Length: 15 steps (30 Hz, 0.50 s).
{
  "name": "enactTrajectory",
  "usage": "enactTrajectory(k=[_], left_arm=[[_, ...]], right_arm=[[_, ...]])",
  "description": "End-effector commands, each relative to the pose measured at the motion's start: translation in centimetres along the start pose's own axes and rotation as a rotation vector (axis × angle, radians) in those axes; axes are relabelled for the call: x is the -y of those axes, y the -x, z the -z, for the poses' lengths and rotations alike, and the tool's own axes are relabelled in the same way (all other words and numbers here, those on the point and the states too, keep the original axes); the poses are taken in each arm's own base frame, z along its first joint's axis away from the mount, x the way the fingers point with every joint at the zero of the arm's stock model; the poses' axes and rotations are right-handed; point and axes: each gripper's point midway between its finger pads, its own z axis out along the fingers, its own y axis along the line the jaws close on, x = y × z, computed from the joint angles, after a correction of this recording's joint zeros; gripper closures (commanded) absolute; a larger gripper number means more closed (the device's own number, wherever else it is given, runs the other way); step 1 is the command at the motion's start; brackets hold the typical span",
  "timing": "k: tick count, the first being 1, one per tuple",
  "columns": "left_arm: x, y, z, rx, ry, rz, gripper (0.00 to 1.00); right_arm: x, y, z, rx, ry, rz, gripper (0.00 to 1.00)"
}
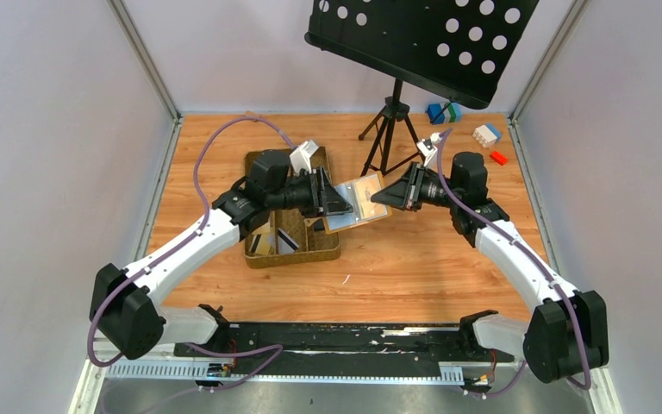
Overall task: Take the credit cards out of the card holder
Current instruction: Remove the credit card from the card holder.
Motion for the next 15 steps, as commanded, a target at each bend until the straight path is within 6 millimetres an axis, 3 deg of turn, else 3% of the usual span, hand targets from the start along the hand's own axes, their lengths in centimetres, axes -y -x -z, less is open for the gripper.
enactTrajectory(k=[1,5,11,15], left_arm=[[2.5,1.5,0.0,0.019,-0.075,-0.027,0.53],[2.8,1.6,-0.2,0.016,-0.093,-0.022,0.55],[3.9,1.9,-0.4,0.011,-0.144,-0.017,0.68],[3.5,1.7,-0.8,-0.008,-0.137,0.007,0.69]], right_arm=[[-2.7,0.4,-0.3,-0.006,0.135,0.044,1.00],[-3.5,0.4,-0.4,-0.007,0.193,0.037,1.00],[-3.9,0.2,-0.6,-0.025,0.218,0.035,1.00],[-4.5,0.1,-0.7,-0.028,0.246,0.039,1.00]])
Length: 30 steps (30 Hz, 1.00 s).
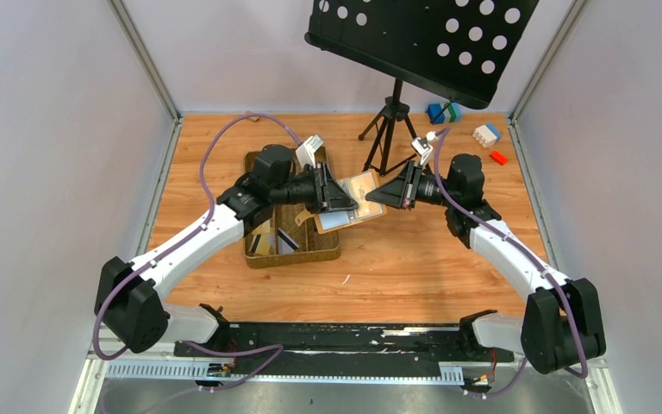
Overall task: Take the credit cards out of the card holder
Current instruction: Remove the credit card from the card holder.
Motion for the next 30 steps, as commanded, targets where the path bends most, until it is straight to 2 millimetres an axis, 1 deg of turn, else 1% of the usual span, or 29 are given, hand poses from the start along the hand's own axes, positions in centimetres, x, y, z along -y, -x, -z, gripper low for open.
enactTrajectory(k=[1,3,5,8,12,14,16,17,20,22,24,27,28,30], left_arm=[[1.5,1.1,-0.3,0.016,-0.045,-0.007,0.68],[1.3,1.0,-0.3,0.015,-0.036,0.001,0.68],[1.6,1.2,-0.2,0.024,-0.049,0.001,0.68],[2.2,1.5,-0.1,0.041,-0.080,0.002,0.71],[3.3,1.9,0.0,0.062,-0.132,0.001,0.83],[3.4,2.0,0.0,0.062,-0.136,-0.002,0.91],[3.3,2.1,0.0,0.066,-0.132,0.001,0.97],[3.2,2.2,0.0,0.068,-0.128,0.003,0.99],[2.7,2.3,0.1,0.074,-0.115,0.015,1.00],[2.3,2.5,0.2,0.081,-0.103,0.026,1.00],[1.7,2.5,0.3,0.084,-0.086,0.038,1.00],[1.0,2.7,0.5,0.089,-0.072,0.042,1.00],[0.5,2.3,0.5,0.076,-0.052,0.058,1.00],[0.2,2.3,0.6,0.076,-0.043,0.062,1.00]], right_arm=[[-2.8,0.2,-0.1,-0.013,0.110,0.062,1.00],[-3.1,0.2,0.0,-0.011,0.125,0.068,1.00],[-3.3,0.1,0.1,-0.010,0.133,0.067,1.00],[-3.4,0.0,0.1,-0.007,0.142,0.062,1.00],[-3.6,0.0,0.0,-0.015,0.162,0.058,1.00],[-3.8,-0.1,-0.2,-0.025,0.172,0.058,1.00],[-3.8,-0.2,-0.3,-0.033,0.176,0.056,1.00],[-3.8,-0.2,-0.3,-0.035,0.176,0.055,0.97],[-3.6,-0.3,-0.4,-0.040,0.171,0.053,0.78],[-3.5,-0.3,-0.4,-0.041,0.163,0.052,0.69],[-3.2,-0.2,-0.3,-0.036,0.151,0.050,0.65],[-2.8,0.0,-0.1,-0.024,0.140,0.040,0.64],[-2.8,0.1,-0.1,-0.020,0.139,0.041,0.64],[-2.7,0.2,0.0,-0.016,0.136,0.037,0.62]])
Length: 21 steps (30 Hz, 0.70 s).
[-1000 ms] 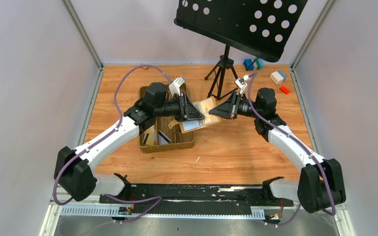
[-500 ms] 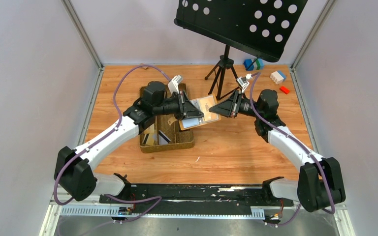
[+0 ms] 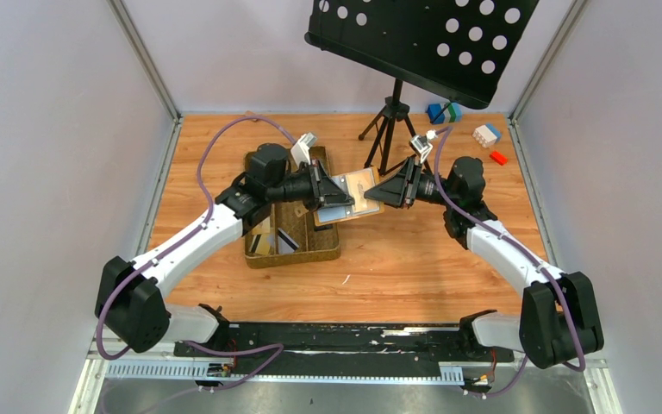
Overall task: Take the credit cards out of the card holder
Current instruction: Remove the credit card from the card holder.
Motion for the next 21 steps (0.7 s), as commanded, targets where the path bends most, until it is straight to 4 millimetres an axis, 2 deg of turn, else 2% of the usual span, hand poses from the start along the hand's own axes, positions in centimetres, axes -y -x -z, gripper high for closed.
enactTrajectory(k=[1,4,6,13,21], left_arm=[[0.36,1.00,0.48,0.041,-0.010,-0.017,1.00],[0.18,0.96,0.63,0.035,0.001,-0.021,1.00],[0.12,0.94,0.66,0.033,0.005,-0.024,1.00],[-0.06,0.72,0.73,0.027,0.007,-0.019,1.00],[-0.25,0.66,1.00,0.031,0.015,-0.021,1.00]], right_arm=[[-1.17,-0.14,0.18,-0.022,0.037,0.036,0.62],[-1.04,-0.08,0.24,-0.019,0.035,0.035,0.64],[-0.93,-0.04,0.31,-0.016,0.032,0.033,0.71],[-0.51,0.02,0.46,-0.014,0.016,0.023,0.89],[-0.42,0.05,0.75,-0.012,0.007,0.022,0.95]])
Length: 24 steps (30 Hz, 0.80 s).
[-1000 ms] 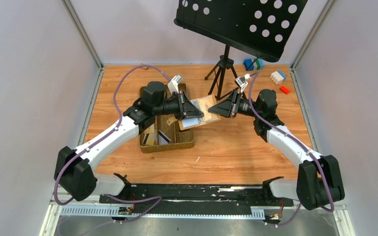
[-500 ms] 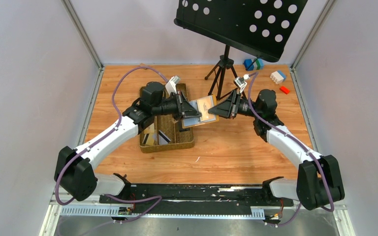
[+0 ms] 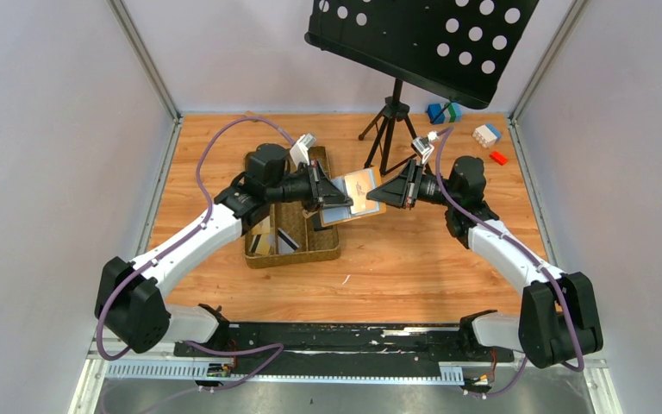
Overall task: Take the credit cards out of the card holder
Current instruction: Remove the credit card from the card holder.
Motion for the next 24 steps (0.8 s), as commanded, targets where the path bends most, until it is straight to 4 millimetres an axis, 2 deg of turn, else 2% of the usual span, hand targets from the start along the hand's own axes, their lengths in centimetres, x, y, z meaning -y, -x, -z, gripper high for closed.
enactTrajectory(k=[1,4,6,8,12,16,19,24], left_arm=[[0.4,0.5,0.8,0.034,-0.004,-0.033,1.00],[0.5,0.6,0.8,0.037,-0.013,-0.034,1.00],[1.3,0.7,0.8,0.035,-0.057,-0.040,1.00],[2.3,0.9,0.6,0.033,-0.109,-0.039,0.90],[2.9,1.0,0.5,0.029,-0.140,-0.044,0.78],[3.3,0.9,0.4,0.013,-0.169,-0.039,0.76],[3.4,0.8,0.2,0.008,-0.185,-0.035,0.80],[3.4,0.8,0.3,0.005,-0.182,-0.034,1.00]], right_arm=[[-1.3,-0.1,0.4,-0.013,0.037,0.054,0.95],[-1.3,-0.1,0.4,-0.014,0.037,0.054,0.97],[-1.4,-0.1,0.4,-0.014,0.041,0.059,0.99],[-1.6,-0.1,0.4,-0.016,0.048,0.064,1.00],[-2.1,-0.2,0.3,-0.020,0.069,0.071,1.00],[-2.6,-0.2,0.2,-0.026,0.082,0.082,1.00],[-2.6,-0.2,0.2,-0.027,0.085,0.079,1.00],[-2.6,-0.2,0.2,-0.025,0.088,0.073,0.98]])
